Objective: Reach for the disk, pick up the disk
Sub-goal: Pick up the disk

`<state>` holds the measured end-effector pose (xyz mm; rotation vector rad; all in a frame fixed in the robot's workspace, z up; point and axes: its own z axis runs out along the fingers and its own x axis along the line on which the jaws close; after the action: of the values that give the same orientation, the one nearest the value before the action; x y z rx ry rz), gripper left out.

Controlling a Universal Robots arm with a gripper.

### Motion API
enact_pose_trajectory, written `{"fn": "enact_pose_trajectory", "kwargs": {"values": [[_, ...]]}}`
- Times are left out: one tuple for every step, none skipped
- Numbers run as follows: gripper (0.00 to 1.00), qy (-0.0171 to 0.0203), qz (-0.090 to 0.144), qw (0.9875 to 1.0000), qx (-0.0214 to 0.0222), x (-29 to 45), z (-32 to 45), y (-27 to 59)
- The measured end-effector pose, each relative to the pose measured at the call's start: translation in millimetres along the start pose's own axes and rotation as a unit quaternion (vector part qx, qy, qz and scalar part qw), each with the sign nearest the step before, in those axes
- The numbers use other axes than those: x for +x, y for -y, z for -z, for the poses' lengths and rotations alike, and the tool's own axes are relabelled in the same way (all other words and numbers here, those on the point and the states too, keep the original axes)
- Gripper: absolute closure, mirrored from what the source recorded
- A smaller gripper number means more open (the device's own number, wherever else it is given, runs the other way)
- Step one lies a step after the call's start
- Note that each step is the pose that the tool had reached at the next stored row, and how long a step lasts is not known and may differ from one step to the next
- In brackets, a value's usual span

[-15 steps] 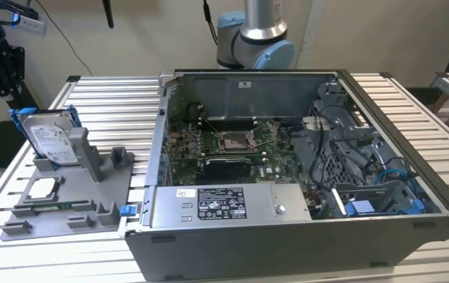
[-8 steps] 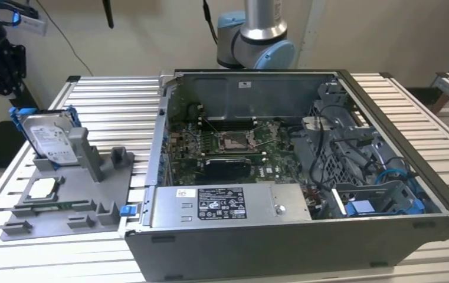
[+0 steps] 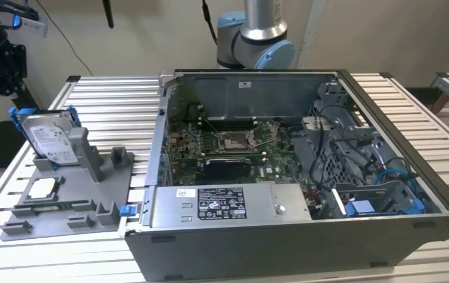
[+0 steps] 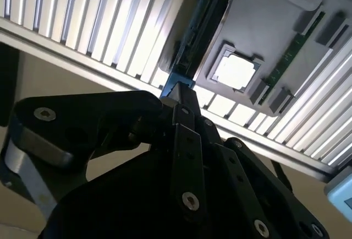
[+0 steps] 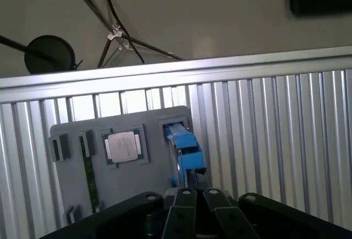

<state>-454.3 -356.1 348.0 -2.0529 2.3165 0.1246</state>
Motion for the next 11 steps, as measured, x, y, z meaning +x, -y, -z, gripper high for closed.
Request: {"fn": "enact_pose_trajectory", "kwargs": {"values": [[1.00,-0.0003,0.001,1.0000,-0.0022,0.1,-0.2,0.0],[1.00,-0.0004,0.002,1.0000,-0.0028,0.2,-0.2,0.0],[1.00,-0.0005,0.003,1.0000,-0.0031,0.3,-0.2,-0.1],[1.00,-0.0006,0.006,1.0000,-0.0035,0.3,-0.3,0.0],[1.00,-0.0007,0.010,0.9999,-0.0037,0.3,-0.5,0.0],[1.00,-0.0008,0.014,0.9999,-0.0041,0.3,-0.7,0.0],[1.00,-0.0010,0.018,0.9998,-0.0044,0.4,-0.7,0.0],[1.00,-0.0011,0.021,0.9998,-0.0047,0.4,-0.8,0.0],[1.00,-0.0011,0.021,0.9998,-0.0047,0.4,-0.8,0.0],[1.00,-0.0011,0.021,0.9998,-0.0047,0.4,-0.8,0.0],[1.00,-0.0011,0.021,0.9998,-0.0047,0.4,-0.8,0.0]]}}
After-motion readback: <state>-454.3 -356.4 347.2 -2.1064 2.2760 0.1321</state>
